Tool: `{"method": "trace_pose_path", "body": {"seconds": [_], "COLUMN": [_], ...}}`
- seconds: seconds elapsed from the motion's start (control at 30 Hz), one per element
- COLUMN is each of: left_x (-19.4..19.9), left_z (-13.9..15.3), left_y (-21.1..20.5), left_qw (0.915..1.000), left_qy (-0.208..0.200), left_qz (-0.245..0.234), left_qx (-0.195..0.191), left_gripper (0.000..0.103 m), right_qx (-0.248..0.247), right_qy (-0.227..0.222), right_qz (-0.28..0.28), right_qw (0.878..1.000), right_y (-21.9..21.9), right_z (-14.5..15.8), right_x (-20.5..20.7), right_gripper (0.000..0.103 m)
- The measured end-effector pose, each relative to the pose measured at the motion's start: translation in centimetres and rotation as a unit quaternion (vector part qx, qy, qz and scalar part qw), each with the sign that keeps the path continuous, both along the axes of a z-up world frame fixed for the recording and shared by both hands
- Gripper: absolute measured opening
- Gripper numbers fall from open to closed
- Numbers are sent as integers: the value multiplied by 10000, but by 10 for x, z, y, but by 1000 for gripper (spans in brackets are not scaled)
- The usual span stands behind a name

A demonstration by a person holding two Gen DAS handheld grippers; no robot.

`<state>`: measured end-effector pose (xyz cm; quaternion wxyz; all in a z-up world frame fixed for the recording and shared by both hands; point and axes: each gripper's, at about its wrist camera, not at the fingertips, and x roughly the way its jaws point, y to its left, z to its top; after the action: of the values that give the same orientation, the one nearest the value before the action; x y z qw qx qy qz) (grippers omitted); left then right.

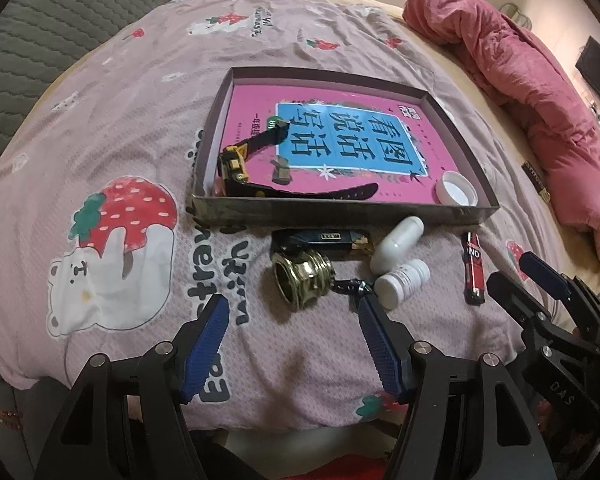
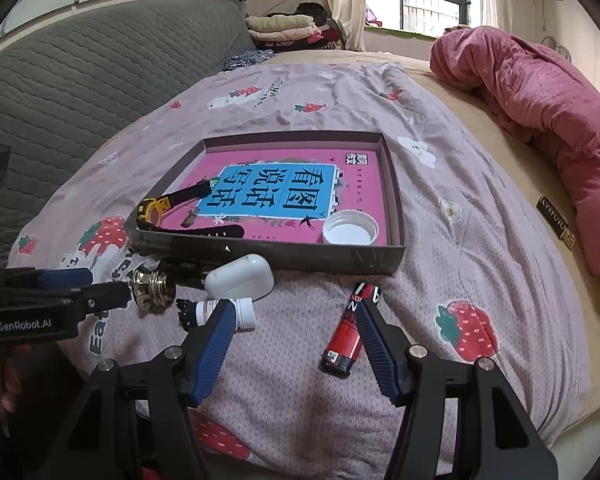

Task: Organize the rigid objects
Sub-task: 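Move left tool toward the brass knob while right tool moves toward the red lighter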

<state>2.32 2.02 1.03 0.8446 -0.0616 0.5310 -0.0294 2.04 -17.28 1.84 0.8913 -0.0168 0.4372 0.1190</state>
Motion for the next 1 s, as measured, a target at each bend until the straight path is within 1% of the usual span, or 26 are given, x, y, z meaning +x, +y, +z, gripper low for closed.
{"method": "trace_pose_path", "body": {"seconds": [0.27, 0.53, 0.63, 0.8, 0.9, 1.0], "left_x": [1, 3, 5, 9, 14, 22], "left_z": [-6, -15, -15, -18, -21, -26], "left_y": [3, 3, 1, -6, -7, -3], "left_qw": [9999, 9996, 9994, 9994, 9990, 9979], "left_qy": [112, 230, 224, 223, 198, 281], "left_qz": [56, 148, 231, 263, 404, 575], "left_qx": [-47, -68, -110, -72, 11, -94], "left_gripper": [69, 69, 69, 69, 69, 69], "right_qx": [-14, -54, -67, -62, -54, -33], "right_qy": [125, 156, 201, 250, 282, 279], "right_qz": [-176, -196, -188, -213, -251, -285], "right_qw": [9998, 9997, 9996, 9994, 9993, 9992], "right_y": [-5, -6, -6, -6, -6, -7], "right_z": [-6, -11, -16, -20, -23, -24], "right_x": [1, 3, 4, 5, 7, 8], "right_gripper": [62, 62, 62, 62, 62, 62]}}
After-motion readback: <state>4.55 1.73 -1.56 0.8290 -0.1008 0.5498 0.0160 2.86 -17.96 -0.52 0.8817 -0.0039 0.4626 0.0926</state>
